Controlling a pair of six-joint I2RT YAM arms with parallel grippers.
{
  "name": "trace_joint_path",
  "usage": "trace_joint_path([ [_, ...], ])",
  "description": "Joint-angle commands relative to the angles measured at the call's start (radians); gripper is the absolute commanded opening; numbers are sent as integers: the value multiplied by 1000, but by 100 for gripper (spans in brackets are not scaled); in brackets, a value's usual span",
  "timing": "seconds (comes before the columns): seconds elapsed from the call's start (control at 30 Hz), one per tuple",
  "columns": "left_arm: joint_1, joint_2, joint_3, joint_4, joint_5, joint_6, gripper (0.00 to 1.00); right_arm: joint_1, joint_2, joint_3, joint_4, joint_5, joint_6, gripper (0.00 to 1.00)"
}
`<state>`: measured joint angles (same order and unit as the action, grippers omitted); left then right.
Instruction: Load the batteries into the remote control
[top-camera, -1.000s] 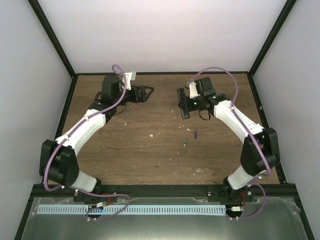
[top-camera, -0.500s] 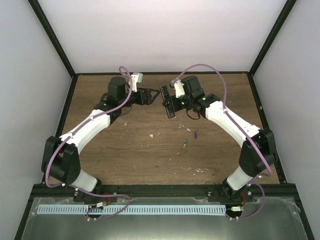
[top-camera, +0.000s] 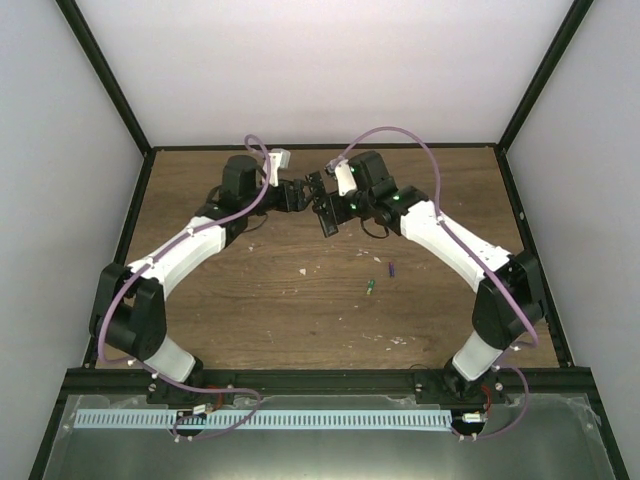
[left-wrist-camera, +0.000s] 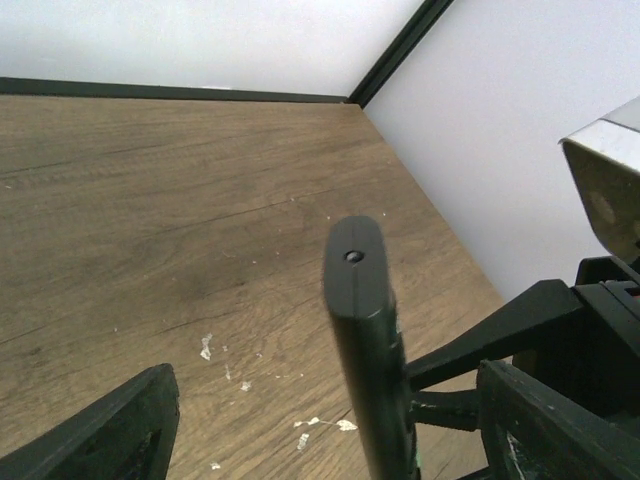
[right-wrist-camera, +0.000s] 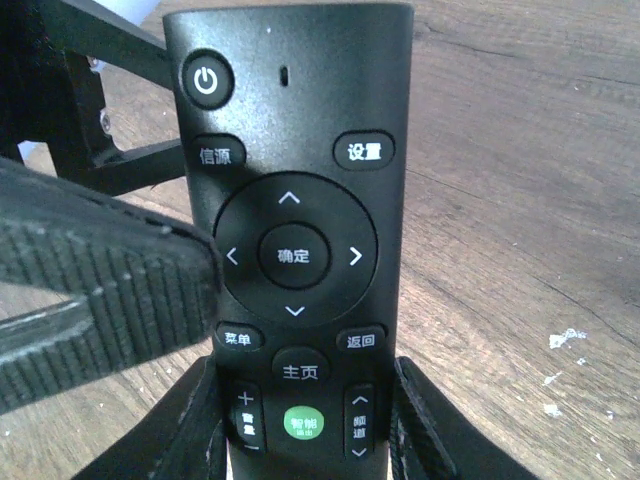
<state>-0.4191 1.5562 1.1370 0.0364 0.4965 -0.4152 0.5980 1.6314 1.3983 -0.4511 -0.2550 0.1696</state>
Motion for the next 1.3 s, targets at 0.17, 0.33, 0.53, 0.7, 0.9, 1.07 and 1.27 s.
trace_joint_path([
  [0.17,-7,42,52,17,32,-12,60,53,22,68,12,75,-26,15],
  [0.33,-9,44,54,18,29,-12,47,63,24,73,8,105,-41,15],
  [0.53,-9,47,58,15,27,-5,31,63,22,70,2,126,-57,16],
  [0.7,-9,51,58,30,40,-5,20,63,20,68,3,131,-65,16],
  [0.9,-9,60,55,52,69,-4,9,63,8,49,19,135,-73,30],
  [1.07,-8,58,43,86,102,14,0,62,-22,12,57,103,-78,50],
  [1.27,2,26,10,120,191,95,0,32,-112,-83,123,-34,-131,85],
])
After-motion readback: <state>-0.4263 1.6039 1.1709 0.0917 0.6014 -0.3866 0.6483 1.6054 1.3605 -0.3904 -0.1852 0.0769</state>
